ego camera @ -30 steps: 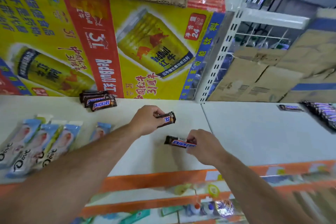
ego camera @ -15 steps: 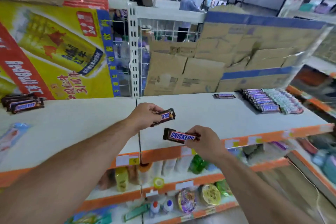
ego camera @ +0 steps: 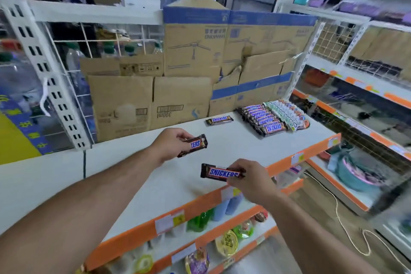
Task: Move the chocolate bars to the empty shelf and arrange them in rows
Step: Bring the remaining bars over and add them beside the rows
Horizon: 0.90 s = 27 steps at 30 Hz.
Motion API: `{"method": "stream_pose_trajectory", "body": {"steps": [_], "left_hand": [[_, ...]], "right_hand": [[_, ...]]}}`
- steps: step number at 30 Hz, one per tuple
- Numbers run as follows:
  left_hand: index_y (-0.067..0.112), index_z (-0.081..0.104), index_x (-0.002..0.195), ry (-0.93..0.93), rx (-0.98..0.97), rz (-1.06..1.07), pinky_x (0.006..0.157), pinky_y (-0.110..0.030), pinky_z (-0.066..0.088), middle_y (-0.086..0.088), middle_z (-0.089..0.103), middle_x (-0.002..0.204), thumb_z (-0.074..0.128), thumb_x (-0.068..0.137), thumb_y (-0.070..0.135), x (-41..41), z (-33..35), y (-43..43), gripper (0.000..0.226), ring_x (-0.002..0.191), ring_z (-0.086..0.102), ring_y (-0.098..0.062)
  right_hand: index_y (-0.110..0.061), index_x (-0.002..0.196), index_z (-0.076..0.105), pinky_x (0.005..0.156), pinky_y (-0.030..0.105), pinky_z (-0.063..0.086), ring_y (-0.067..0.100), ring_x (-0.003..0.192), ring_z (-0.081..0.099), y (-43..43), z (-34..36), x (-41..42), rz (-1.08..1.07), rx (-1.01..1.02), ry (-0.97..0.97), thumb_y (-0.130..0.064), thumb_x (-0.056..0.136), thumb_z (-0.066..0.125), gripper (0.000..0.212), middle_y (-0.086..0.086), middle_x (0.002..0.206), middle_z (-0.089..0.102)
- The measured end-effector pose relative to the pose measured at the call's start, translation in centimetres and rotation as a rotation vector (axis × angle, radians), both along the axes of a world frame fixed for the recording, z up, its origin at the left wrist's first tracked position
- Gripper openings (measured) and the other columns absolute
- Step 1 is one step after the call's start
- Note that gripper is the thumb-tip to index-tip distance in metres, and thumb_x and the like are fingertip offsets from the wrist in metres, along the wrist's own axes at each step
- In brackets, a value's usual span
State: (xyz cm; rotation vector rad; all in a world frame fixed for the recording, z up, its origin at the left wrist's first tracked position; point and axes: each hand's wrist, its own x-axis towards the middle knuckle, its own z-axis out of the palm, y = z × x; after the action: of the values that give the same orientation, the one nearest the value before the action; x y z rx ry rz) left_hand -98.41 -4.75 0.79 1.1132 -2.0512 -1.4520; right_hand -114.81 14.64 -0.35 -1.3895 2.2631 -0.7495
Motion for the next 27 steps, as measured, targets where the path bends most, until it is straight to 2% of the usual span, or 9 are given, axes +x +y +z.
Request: {"method": "stream_pose_trajectory", "body": {"steps": [5, 9, 12, 15, 18, 20, 24, 27], "left_hand": [[0.019, 0.072, 0.093, -0.030, 0.013, -0.042, 0.054, -0.019, 0.045, -0.002, 0.072, 0.084, 0.070, 0.081, 0.007, -4.9, -1.0, -3.7, 0.017, 0.067, 0.062, -0.010], [0.017, 0.072, 0.095, -0.053, 0.028, -0.055, 0.058, -0.021, 0.047, -0.002, 0.072, 0.087, 0.070, 0.080, 0.006, -7.5, -1.8, -5.9, 0.018, 0.069, 0.062, -0.012], [0.020, 0.072, 0.091, -0.073, 0.038, -0.012, 0.054, -0.019, 0.045, -0.002, 0.072, 0.084, 0.070, 0.079, 0.007, -8.9, -2.5, -7.1, 0.018, 0.067, 0.062, -0.011], [0.025, 0.070, 0.082, -0.090, 0.041, 0.050, 0.052, -0.020, 0.043, 0.000, 0.071, 0.084, 0.071, 0.078, 0.009, -10.2, -2.9, -8.6, 0.017, 0.066, 0.061, -0.013], [0.026, 0.070, 0.082, -0.076, 0.107, 0.121, 0.053, -0.021, 0.042, 0.000, 0.073, 0.084, 0.070, 0.079, 0.005, -10.8, -3.9, -9.4, 0.022, 0.065, 0.061, -0.013], [0.025, 0.071, 0.084, -0.071, 0.141, 0.161, 0.055, -0.023, 0.044, 0.003, 0.074, 0.083, 0.070, 0.079, 0.004, -10.8, -4.5, -9.4, 0.022, 0.065, 0.064, -0.012], [0.021, 0.071, 0.088, 0.028, 0.220, 0.258, 0.061, -0.026, 0.044, -0.004, 0.074, 0.086, 0.066, 0.080, -0.004, -10.6, -4.7, -9.5, 0.027, 0.067, 0.064, -0.015], [0.016, 0.070, 0.090, 0.079, 0.252, 0.316, 0.066, -0.030, 0.039, -0.007, 0.073, 0.088, 0.063, 0.081, -0.007, -10.7, -4.8, -9.0, 0.026, 0.072, 0.062, -0.021]], "right_hand": [[-0.038, 0.071, 0.059, 0.045, 0.013, 0.038, -0.003, 0.054, 0.054, -2.4, -0.7, -4.4, -0.069, 0.019, -0.002, -0.019, 0.078, 0.072, 0.024, -0.010, 0.066, 0.060], [-0.039, 0.070, 0.059, 0.051, 0.010, 0.037, -0.009, 0.061, 0.053, -4.9, -1.6, -6.9, -0.105, 0.005, 0.005, -0.019, 0.076, 0.073, 0.025, -0.012, 0.064, 0.060], [-0.038, 0.069, 0.060, 0.052, 0.009, 0.038, -0.009, 0.062, 0.054, -6.7, -2.4, -8.6, -0.077, 0.031, 0.000, -0.018, 0.074, 0.070, 0.023, -0.015, 0.066, 0.061], [-0.037, 0.071, 0.060, 0.053, 0.011, 0.035, -0.003, 0.065, 0.055, -9.0, -2.8, -11.1, -0.034, 0.029, 0.007, -0.018, 0.075, 0.067, 0.020, -0.015, 0.068, 0.062], [-0.032, 0.078, 0.063, 0.058, 0.022, 0.043, 0.007, 0.070, 0.060, -11.5, -3.3, -13.5, -0.004, 0.013, -0.029, -0.016, 0.076, 0.064, 0.016, -0.012, 0.073, 0.065], [-0.030, 0.084, 0.063, 0.061, 0.024, 0.045, 0.011, 0.074, 0.061, -13.2, -3.4, -15.0, 0.060, 0.024, -0.031, -0.014, 0.079, 0.063, 0.016, -0.012, 0.076, 0.065], [-0.025, 0.102, 0.066, 0.062, 0.026, 0.042, 0.017, 0.079, 0.062, -17.0, -3.2, -17.6, 0.133, 0.010, 0.029, -0.017, 0.083, 0.061, 0.021, -0.008, 0.083, 0.063], [-0.024, 0.110, 0.062, 0.068, 0.032, 0.049, 0.025, 0.090, 0.063, -19.0, -3.8, -18.4, 0.134, 0.004, 0.147, -0.022, 0.086, 0.056, 0.025, 0.000, 0.098, 0.065]]}}
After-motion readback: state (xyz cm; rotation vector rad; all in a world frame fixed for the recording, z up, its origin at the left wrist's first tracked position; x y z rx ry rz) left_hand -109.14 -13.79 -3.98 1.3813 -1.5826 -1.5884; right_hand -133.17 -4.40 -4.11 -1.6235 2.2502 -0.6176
